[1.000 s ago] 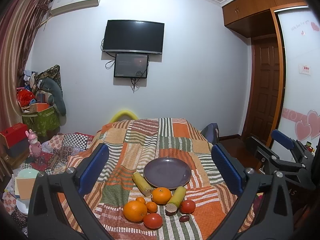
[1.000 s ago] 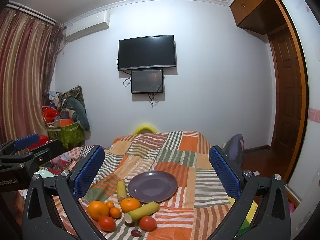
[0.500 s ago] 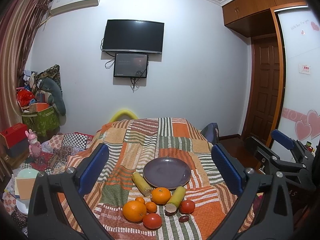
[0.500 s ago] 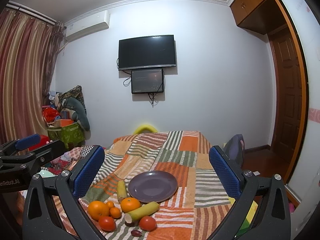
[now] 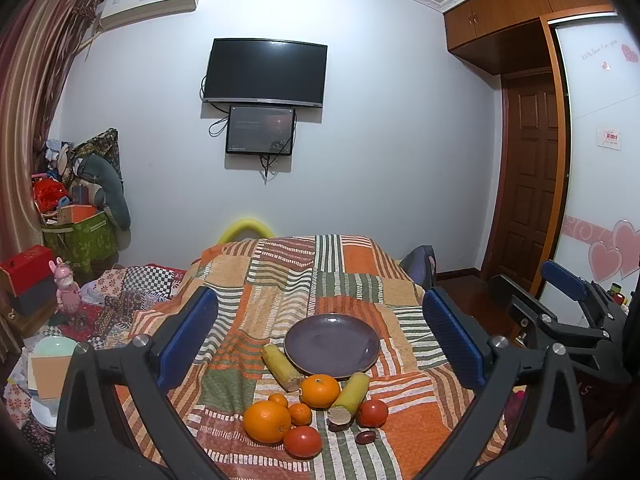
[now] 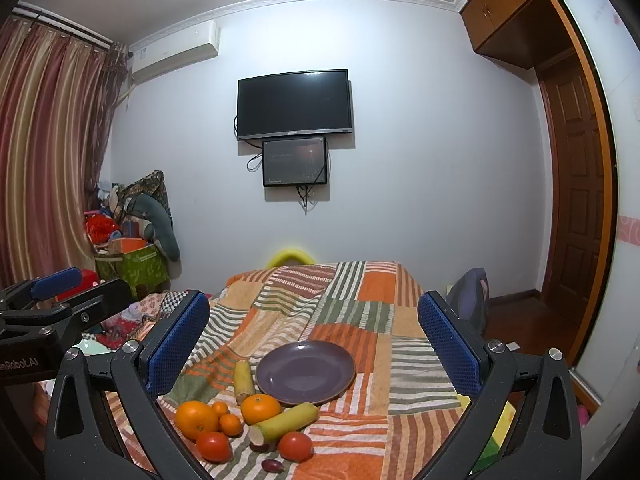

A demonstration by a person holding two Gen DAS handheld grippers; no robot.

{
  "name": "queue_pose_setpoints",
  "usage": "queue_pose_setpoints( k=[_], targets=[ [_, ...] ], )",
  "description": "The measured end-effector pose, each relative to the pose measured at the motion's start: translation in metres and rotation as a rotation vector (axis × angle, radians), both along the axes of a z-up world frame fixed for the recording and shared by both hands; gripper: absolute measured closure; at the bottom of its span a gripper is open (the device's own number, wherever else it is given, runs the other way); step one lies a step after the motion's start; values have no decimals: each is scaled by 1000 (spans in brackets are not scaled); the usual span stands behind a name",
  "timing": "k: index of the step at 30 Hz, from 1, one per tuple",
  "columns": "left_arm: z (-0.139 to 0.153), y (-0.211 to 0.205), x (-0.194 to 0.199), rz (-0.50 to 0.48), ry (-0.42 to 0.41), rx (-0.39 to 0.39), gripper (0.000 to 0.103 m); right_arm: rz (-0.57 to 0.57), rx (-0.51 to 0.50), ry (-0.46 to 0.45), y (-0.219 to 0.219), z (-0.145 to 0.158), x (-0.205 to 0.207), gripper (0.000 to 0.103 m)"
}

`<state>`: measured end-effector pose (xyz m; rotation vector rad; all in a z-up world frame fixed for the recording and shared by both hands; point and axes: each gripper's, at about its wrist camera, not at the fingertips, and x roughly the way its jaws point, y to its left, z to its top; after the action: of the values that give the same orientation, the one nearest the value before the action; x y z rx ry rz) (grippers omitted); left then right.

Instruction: Organize fruits

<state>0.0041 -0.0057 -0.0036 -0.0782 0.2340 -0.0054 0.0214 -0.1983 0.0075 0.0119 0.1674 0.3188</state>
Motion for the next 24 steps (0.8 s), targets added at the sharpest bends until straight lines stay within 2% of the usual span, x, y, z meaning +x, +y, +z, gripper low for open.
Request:
queue_pose_setpoints(
  k=[24],
  targets=[
    [-1,2,1,-11,3,-12,0,11,2,4,0,0,1,0]
  ],
)
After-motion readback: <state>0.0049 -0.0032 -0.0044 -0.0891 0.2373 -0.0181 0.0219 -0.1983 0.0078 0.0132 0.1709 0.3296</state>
